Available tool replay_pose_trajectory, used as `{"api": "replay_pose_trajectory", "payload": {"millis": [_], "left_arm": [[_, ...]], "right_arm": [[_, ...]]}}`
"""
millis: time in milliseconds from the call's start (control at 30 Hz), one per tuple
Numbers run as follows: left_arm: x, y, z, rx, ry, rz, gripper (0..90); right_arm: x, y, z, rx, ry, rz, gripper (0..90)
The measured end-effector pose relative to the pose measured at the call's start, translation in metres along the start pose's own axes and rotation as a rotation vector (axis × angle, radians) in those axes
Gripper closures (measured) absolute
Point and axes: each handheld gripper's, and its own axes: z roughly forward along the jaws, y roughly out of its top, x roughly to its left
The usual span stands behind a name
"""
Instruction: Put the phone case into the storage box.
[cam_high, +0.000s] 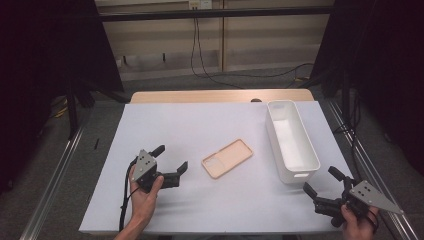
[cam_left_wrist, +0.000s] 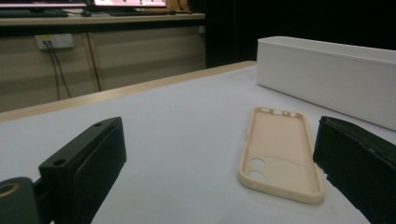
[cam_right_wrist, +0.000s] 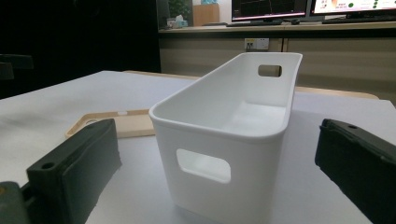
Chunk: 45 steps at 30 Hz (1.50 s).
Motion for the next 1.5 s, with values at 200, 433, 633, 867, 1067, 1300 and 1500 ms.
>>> {"api": "replay_pose_trajectory", "payload": {"millis": [200,433,633,867,1067,1300,1500], "left_arm": [[-0.001,0.009,0.010,-0.031,-0.010,0.016,1.9],[-0.003,0.013,0.025,-0.036,-0.054,0.023,1.5],[-0.002,0.018,0.038,-0.054,-0.059,0.022,1.5],[-0.007,0.024,0.055,-0.053,-0.079,0.037,1.5],[-0.010,0.030,0.067,-0.055,-0.089,0.042,2.4],[-0.011,0.036,0.080,-0.055,-0.090,0.037,3.0],[-0.010,0.037,0.090,-0.055,-0.091,0.044,10.0]], "right_arm": [[-0.001,0.000,-0.001,-0.002,-0.007,0.005,0.0],[-0.001,0.000,-0.001,-0.002,-0.006,0.003,0.0],[-0.002,0.000,-0.001,-0.001,-0.004,0.004,0.0],[-0.002,0.000,-0.002,-0.003,-0.006,0.004,0.0],[-0.002,0.000,-0.002,-0.002,-0.005,0.005,0.0],[-0.002,0.000,-0.002,-0.002,-0.003,0.004,0.0],[-0.002,0.000,-0.002,0.000,-0.003,0.005,0.0]]}}
